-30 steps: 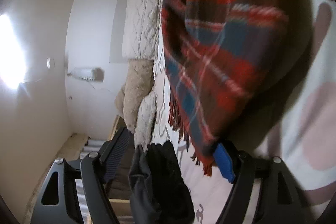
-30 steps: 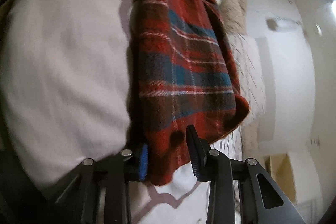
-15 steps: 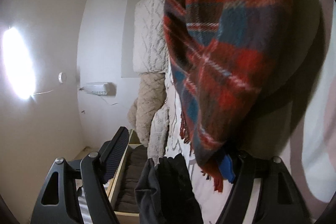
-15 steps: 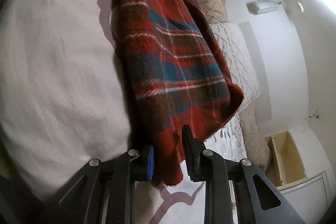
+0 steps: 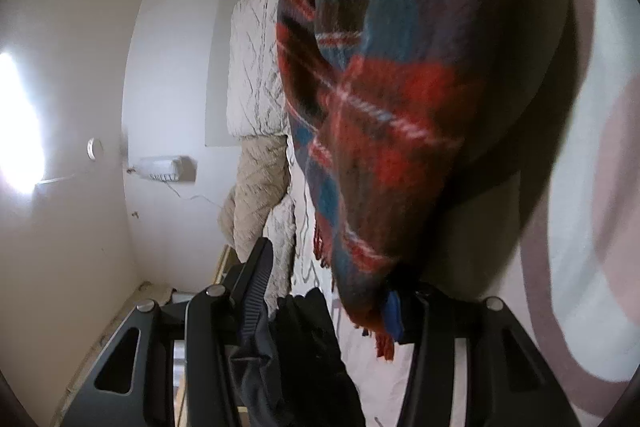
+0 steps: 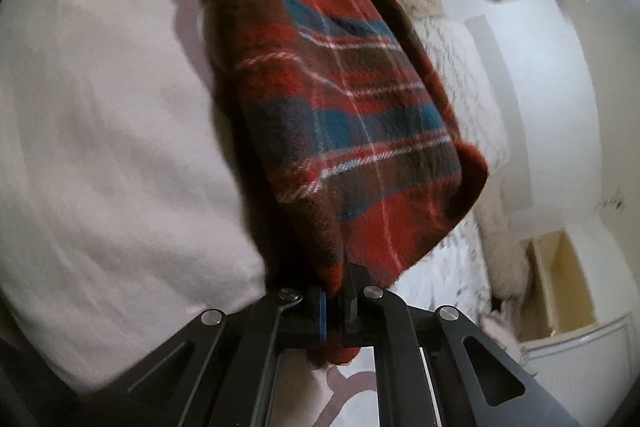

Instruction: Fold clothes

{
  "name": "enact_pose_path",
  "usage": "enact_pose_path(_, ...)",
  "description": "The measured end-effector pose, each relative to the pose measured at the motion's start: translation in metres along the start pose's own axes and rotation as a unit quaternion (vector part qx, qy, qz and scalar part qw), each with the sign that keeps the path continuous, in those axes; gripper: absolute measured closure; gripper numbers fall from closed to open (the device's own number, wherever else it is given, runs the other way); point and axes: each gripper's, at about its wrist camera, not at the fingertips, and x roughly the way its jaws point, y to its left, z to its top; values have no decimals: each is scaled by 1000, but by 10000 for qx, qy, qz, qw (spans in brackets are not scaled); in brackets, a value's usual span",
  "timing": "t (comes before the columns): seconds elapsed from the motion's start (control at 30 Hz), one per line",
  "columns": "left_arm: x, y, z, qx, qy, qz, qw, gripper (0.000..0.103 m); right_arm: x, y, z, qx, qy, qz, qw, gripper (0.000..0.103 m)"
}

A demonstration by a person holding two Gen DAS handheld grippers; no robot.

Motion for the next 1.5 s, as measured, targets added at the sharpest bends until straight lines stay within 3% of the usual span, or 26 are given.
enact_pose_path(0.17, 3, -3, 2, -21, 225, -151, 9996, 78, -1, 1, -2, 80, 47, 120, 9999, 95)
enact_pose_path(0.23, 4, -5, 3, 18, 393, -206, 9990, 98, -2, 1, -3, 145, 67, 149, 9998, 95)
enact_pose_path(0.37, 2, 1, 8, -161, 569, -217, 9980, 100, -3, -10, 0, 502, 168, 351, 9980, 98)
enact_pose_path(0.43, 1, 21, 17, -698, 650, -375, 9947, 100, -4, -24, 4, 784, 200, 429, 9958, 98)
enact_pose_path(0.53, 3, 75, 30, -1831, 691, -463, 9796, 100, -10, -61, 16, 1100, -81, -206, 9937, 98)
enact_pose_path(0.63, 9, 144, 41, -3051, 661, -369, 9493, 100, -12, -109, 34, 1257, -409, -913, 9870, 98)
enact_pose_path(0.8, 19, 299, 53, -4750, 291, 67, 8795, 100, -18, -220, 77, 1359, -917, -2197, 9617, 99)
enact_pose_path(0.97, 2, 432, 56, -5492, -108, 788, 8319, 100, -64, -359, 116, 1692, -1524, -3405, 9123, 99)
enact_pose_path(1.03, -14, 484, 52, -5824, -331, 1074, 8051, 100, -100, -401, 123, 1824, -1774, -3897, 8851, 99)
enact_pose_path(1.13, -55, 559, 39, -6319, -810, 1580, 7544, 100, -157, -453, 128, 1955, -2125, -4584, 8406, 99)
enact_pose_path(1.23, -104, 609, 29, -6373, -1126, 2136, 7318, 100, -214, -490, 131, 1969, -2470, -5159, 7963, 99)
enact_pose_path(1.3, -143, 632, 24, -6315, -1294, 2520, 7217, 100, -256, -509, 132, 2017, -2703, -5345, 7749, 99)
enact_pose_path(1.43, -216, 670, 13, -6364, -1659, 3016, 6903, 100, -329, -535, 127, 2144, -3024, -5732, 7308, 99)
enact_pose_path(1.5, -249, 685, 11, -6257, -1805, 3256, 6855, 100, -365, -547, 124, 2207, -3168, -5919, 7075, 99)
